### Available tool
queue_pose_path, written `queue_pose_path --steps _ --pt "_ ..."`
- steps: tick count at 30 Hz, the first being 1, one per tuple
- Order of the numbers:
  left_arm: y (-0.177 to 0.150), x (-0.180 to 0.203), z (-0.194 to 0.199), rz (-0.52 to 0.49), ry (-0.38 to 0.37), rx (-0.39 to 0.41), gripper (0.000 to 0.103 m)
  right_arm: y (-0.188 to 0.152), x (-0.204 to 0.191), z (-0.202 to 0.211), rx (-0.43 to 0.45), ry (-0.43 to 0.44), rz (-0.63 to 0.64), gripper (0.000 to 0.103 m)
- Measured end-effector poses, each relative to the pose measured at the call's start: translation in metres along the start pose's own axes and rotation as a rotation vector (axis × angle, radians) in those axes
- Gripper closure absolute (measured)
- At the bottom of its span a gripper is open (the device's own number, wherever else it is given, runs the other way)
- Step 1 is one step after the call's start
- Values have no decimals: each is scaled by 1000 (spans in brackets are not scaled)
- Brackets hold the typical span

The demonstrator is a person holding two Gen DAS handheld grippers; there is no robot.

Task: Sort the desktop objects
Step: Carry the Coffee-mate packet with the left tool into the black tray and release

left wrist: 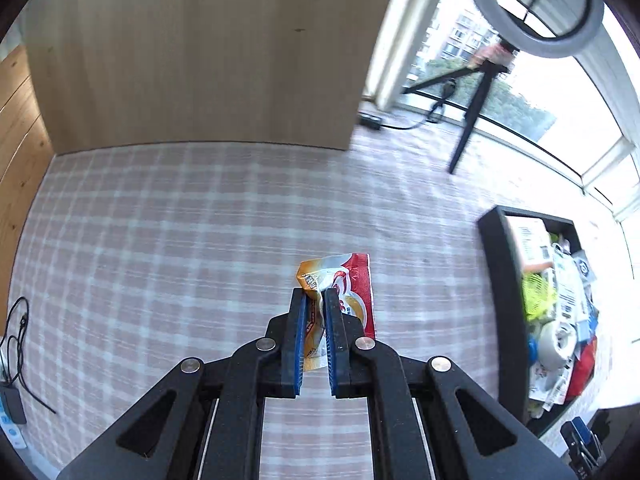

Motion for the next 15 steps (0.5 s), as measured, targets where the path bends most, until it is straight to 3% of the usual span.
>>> queue_pose_path --steps 2,5,8,15 --pt "29 7 45 -63 -36 1 95 1 20 8 17 -24 -11 37" --pt "33 81 38 -157 -75 2 95 2 52 17 31 -42 -41 37" --pt "18 136 67 -239 -117 -3 95 1 83 23 38 -56 -72 37" --pt "15 265 54 -381 -174 -9 95 -6 144 25 33 -85 -136 37"
Point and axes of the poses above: each gripper's, at about its wrist camera, not at the fingertips, and z roughly against the way its jaws point, x to its right, y to its top, the point moved 2 cm from there along -z, roughly the way its jaws point, and after that the axes turned 7 degrees about -x, right-handed, at the moved point
